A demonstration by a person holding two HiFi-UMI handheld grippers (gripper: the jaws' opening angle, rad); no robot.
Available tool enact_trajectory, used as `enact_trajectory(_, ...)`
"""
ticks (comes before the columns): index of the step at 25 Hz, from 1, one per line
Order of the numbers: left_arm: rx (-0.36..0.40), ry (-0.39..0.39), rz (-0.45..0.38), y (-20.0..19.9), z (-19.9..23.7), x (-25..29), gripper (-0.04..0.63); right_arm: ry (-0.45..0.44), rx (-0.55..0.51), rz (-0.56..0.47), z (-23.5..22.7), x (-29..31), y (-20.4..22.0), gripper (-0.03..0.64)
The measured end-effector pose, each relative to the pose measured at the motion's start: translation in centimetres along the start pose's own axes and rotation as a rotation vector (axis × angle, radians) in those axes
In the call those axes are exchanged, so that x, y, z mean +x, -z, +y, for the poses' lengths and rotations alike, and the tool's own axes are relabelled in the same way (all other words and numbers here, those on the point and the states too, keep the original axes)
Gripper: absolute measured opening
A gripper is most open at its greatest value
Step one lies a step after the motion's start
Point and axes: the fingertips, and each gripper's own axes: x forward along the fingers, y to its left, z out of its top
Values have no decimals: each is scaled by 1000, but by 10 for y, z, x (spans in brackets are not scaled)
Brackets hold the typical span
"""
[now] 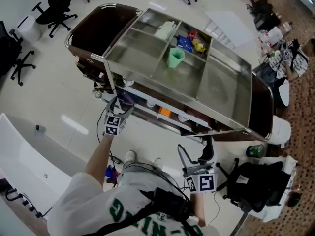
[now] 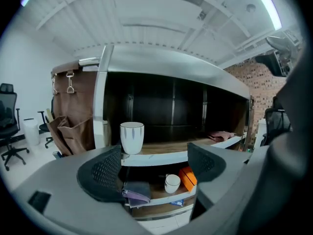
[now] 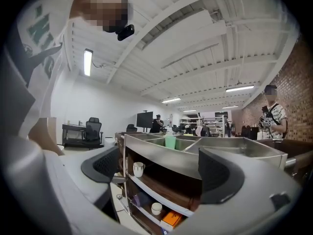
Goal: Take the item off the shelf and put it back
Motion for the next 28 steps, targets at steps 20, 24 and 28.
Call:
enact_trajectory(20, -72, -74, 63, -2, 48, 119, 454, 43, 34, 163, 9, -4, 27, 520)
enact_trajectory(24, -53, -78, 78, -7, 52, 131, 491, 50, 14, 190, 13, -2, 32, 520)
enact_trajectory(28, -71, -74, 80, -24, 49, 141, 499, 41, 33, 209, 20, -1, 37, 520)
